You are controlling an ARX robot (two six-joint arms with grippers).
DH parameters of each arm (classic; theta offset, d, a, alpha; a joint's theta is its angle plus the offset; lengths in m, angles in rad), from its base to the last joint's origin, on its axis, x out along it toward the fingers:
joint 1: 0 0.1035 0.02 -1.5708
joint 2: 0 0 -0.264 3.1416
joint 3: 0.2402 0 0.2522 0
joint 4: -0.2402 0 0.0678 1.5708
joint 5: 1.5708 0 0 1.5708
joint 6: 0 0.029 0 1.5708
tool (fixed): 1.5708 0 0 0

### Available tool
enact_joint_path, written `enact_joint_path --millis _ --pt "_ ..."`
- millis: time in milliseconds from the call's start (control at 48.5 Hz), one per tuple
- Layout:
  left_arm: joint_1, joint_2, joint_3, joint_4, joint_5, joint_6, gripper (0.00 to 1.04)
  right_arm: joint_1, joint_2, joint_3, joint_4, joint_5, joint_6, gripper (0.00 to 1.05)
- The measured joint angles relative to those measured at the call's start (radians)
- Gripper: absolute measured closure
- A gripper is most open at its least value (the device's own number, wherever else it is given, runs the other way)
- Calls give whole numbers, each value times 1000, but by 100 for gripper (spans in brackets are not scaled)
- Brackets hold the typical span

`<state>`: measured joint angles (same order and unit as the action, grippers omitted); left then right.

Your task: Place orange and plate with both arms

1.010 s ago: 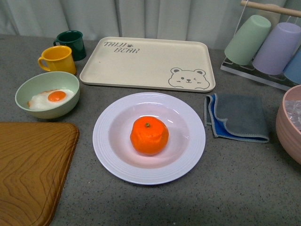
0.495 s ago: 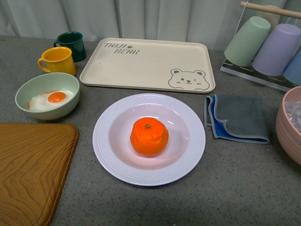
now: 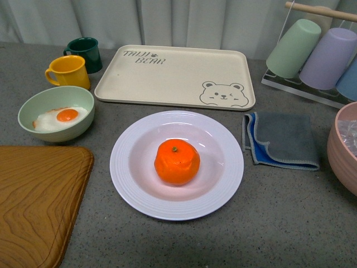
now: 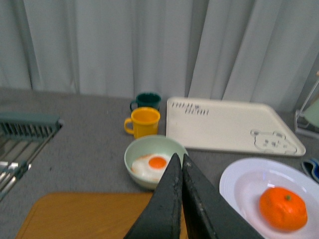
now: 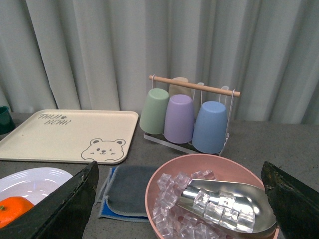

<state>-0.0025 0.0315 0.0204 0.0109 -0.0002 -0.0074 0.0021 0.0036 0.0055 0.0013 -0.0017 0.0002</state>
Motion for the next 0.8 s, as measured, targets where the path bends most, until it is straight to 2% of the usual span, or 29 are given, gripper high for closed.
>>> enact_joint_path --millis 144,350,577,659,721,762,804 --pt "0 -26 0 -8 0 0 101 0 0 0 0 0 0 9" --pt "0 -27 0 -10 0 0 57 0 0 0 0 0 0 9" --pt "0 -27 0 -10 0 0 22 0 0 0 0 0 0 9" --pt "0 -27 0 -10 0 1 5 0 0 0 0 0 0 9" --pt "0 -27 0 -10 0 2 7 0 0 0 0 0 0 9" --pt "0 -27 0 -10 0 3 7 14 0 0 13 30 -57 9" --pt "0 -27 0 -10 0 3 7 65 11 0 42 93 -237 9"
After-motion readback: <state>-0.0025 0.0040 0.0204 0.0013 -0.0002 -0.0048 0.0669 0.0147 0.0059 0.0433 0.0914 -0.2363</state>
